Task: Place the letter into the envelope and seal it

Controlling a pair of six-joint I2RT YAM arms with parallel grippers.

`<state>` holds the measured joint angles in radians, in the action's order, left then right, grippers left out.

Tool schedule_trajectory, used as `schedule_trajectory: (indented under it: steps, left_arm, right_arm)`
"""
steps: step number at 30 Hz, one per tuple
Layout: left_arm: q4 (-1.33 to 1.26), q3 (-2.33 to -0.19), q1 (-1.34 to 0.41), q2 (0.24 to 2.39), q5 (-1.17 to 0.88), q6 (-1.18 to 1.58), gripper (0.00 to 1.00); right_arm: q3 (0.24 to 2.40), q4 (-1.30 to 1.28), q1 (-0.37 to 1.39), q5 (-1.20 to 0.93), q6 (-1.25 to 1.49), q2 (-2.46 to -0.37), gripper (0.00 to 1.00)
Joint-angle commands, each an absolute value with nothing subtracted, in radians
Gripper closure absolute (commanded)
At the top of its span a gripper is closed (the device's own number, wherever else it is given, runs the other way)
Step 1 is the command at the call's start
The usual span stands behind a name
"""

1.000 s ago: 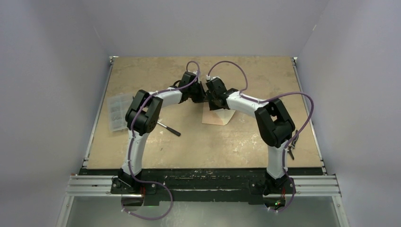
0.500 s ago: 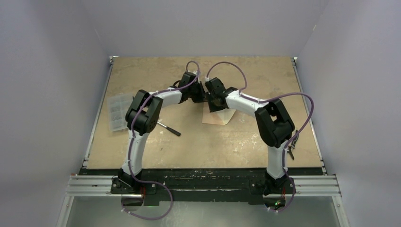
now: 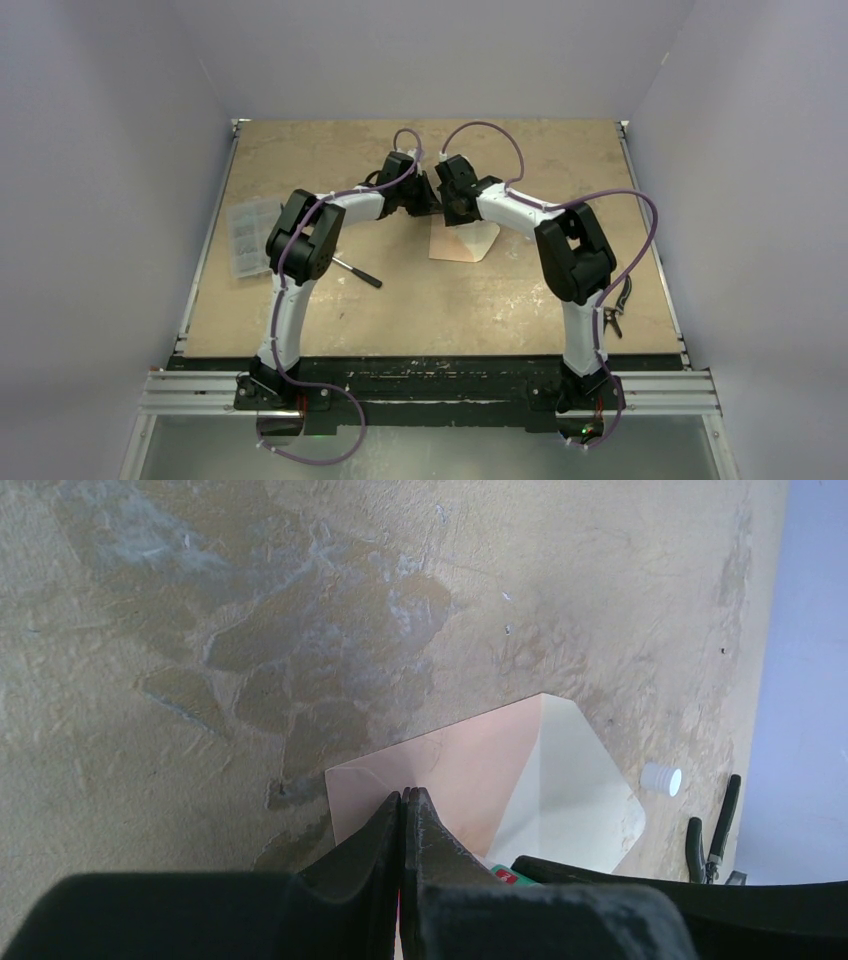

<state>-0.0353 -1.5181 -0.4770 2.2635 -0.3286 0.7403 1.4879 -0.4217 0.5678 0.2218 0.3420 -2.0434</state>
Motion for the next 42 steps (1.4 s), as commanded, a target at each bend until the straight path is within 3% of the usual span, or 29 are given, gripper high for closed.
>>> schedule_trajectory:
  steps: [1, 11, 19, 23, 29, 42]
  left_arm:
    - [0.122, -1.465, -0.469, 2.362, -0.243, 0.707, 1.00]
    - [0.125, -1.472, -0.468, 2.381, -0.239, 0.747, 1.00]
    - [0.124, -1.473, -0.465, 2.385, -0.245, 0.751, 1.00]
    - [0.121, -1.469, -0.464, 2.386, -0.254, 0.744, 1.00]
    - [0.120, -1.470, -0.465, 2.387, -0.264, 0.732, 1.00]
    - [0.108, -1.464, -0.465, 2.385, -0.281, 0.737, 1.00]
  right_arm:
    - [1.458, -0.453, 0.569, 0.177, 0.288, -2.050, 1.00]
    - [1.420, -0.554, 0.609, 0.061, 0.247, -2.015, 1.00]
    - [1.402, -0.590, 0.610, 0.090, 0.271, -2.015, 1.00]
    - [1.404, -0.537, 0.608, 0.250, 0.301, -2.015, 1.00]
    - [1.453, -0.480, 0.576, 0.329, 0.323, -2.054, 1.00]
    - [1.449, -0.376, 0.578, 0.240, 0.255, -2.026, 1.00]
